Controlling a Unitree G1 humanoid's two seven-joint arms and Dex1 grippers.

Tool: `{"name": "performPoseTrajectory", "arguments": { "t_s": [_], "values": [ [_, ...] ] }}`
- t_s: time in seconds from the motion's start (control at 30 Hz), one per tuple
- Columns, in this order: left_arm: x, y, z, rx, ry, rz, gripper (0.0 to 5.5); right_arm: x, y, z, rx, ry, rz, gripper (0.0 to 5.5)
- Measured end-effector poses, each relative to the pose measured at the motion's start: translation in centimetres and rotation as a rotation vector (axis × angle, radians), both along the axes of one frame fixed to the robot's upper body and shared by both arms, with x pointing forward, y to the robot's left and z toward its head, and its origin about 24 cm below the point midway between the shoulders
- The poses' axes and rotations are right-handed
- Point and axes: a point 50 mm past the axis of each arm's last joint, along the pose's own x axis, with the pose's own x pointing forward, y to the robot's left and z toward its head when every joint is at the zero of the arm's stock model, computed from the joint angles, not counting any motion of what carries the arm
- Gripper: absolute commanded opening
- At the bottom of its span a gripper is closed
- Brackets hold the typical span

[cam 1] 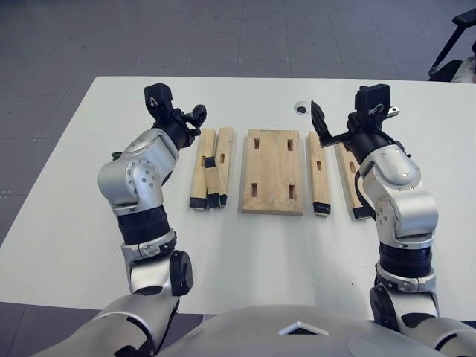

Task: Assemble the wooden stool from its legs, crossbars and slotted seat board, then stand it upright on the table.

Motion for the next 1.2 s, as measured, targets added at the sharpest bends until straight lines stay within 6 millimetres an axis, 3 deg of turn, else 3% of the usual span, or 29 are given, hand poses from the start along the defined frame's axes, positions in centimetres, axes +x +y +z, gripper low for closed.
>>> {"name": "performPoseTrajectory", "arguments": {
  "t_s": [0.13, 0.3, 0.6, 1.17, 1.2],
  "values": [
    [-2.5, -0.9, -1.3, 0.023, 0.117, -0.009, 3.09, -0.1, 0.3, 0.1, 0.001, 0.015, 0.019, 5.50],
    [-4.1, -2.9, -1.4, 0.065, 0.180, -0.090, 3.09, -0.2, 0.4, 0.0, -0.002, 0.020, 0.015, 5.50],
    [-4.9, -2.1, -2.4, 0.233, 0.271, -0.084, 3.09, -0.5, 0.5, -0.2, 0.011, 0.021, -0.009, 5.50],
    [-5.8, -2.7, -3.8, 0.227, 0.343, -0.167, 3.09, -1.0, 0.4, -0.4, 0.026, 0.023, -0.037, 5.50],
    [-5.8, -2.7, -3.9, 0.230, 0.346, -0.167, 2.91, -1.0, 0.4, -0.4, 0.026, 0.023, -0.037, 5.50]
  ]
}}
